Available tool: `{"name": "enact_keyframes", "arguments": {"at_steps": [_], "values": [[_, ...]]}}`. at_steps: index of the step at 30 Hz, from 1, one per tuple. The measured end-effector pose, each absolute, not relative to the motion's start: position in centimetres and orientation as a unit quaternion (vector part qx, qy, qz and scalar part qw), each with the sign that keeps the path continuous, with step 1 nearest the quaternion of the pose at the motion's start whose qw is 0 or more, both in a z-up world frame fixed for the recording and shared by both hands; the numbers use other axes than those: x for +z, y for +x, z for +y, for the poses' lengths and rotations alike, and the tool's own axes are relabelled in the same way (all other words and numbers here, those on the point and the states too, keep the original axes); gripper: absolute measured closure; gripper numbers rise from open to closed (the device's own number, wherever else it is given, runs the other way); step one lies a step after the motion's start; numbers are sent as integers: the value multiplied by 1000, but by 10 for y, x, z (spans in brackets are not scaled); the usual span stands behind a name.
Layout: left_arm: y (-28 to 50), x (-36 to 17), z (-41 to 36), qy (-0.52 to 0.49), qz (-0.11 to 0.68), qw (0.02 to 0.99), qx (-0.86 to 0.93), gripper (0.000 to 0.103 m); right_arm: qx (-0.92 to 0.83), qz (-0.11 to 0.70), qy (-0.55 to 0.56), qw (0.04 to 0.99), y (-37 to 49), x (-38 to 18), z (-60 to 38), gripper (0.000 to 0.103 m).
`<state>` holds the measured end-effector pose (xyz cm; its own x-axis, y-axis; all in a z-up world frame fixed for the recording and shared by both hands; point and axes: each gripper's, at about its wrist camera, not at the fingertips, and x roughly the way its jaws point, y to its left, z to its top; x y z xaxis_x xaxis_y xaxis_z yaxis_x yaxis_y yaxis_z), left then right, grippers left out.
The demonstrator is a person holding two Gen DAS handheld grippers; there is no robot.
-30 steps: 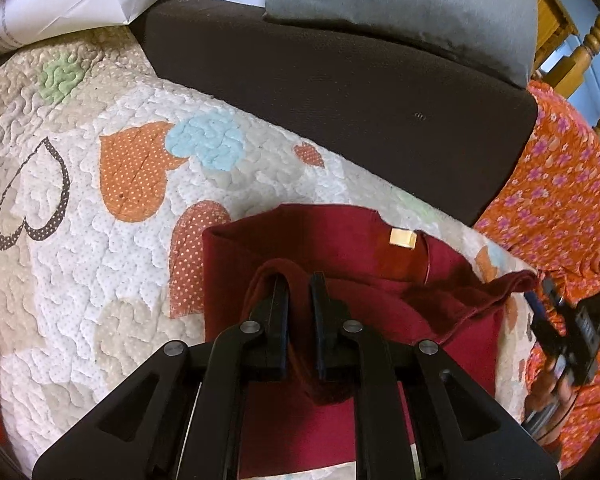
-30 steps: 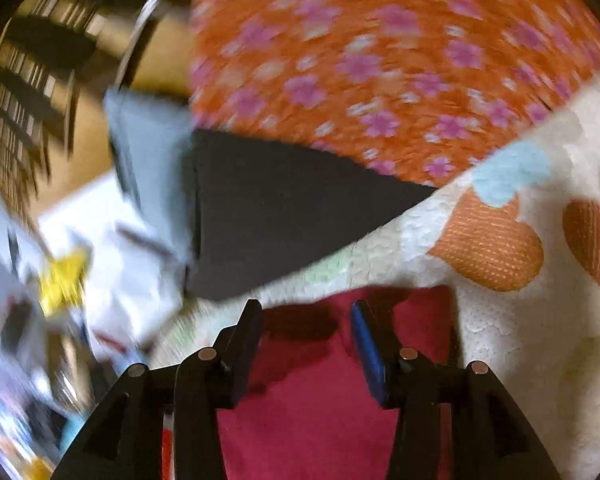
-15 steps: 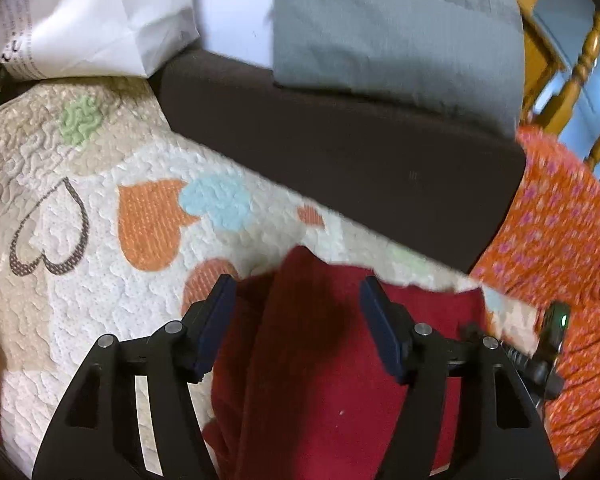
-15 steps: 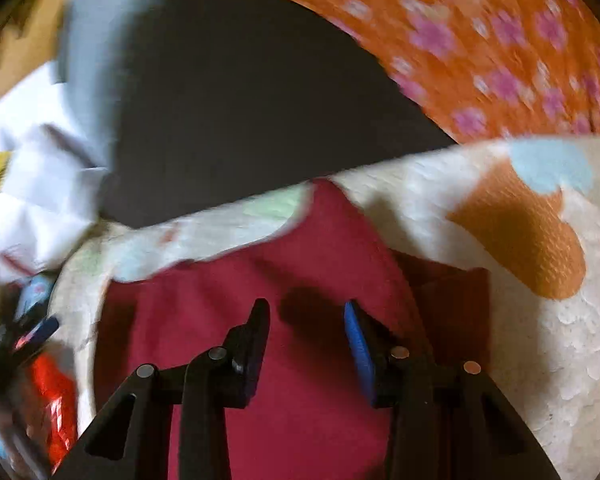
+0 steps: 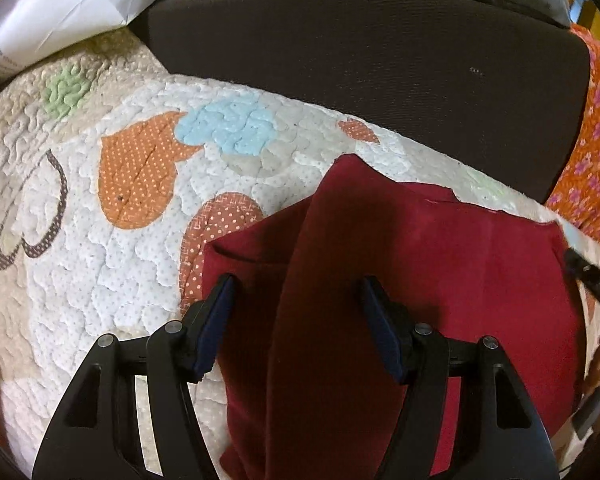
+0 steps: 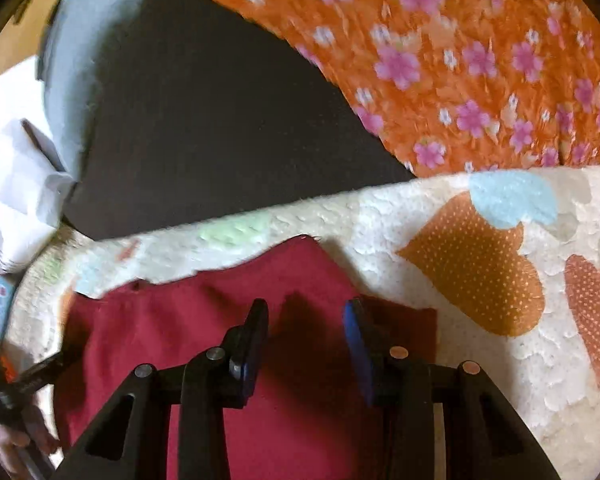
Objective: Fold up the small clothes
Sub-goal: 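Open both tools to release the hem onto the folded shirt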
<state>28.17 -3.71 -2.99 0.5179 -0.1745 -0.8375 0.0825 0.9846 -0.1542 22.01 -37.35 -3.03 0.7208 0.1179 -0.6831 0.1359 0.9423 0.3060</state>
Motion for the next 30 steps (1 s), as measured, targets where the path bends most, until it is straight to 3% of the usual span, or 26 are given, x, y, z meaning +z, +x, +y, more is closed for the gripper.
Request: {"name": "enact_keyframes", "arguments": {"at_steps": [4,8,15,22,30], "values": [[279,-28,-34,-42,475,877,-58,38,-8,368,166,915,194,-22,-368,65],[276,-32,-32,-39,472,879,-49,38,-19,407,151,901,195,-51,-371,65],[265,-19,-29,-31,464,885,-32,38,4,373,142,917,152,-11,-351,65],[247,-10,-27,-37,466,884,-31,38,0,411,118,904,140,-53,-328,65],[209,8,-19,-62,464,883,-40,38,29,407,142,902,123,-28,-323,64]]}}
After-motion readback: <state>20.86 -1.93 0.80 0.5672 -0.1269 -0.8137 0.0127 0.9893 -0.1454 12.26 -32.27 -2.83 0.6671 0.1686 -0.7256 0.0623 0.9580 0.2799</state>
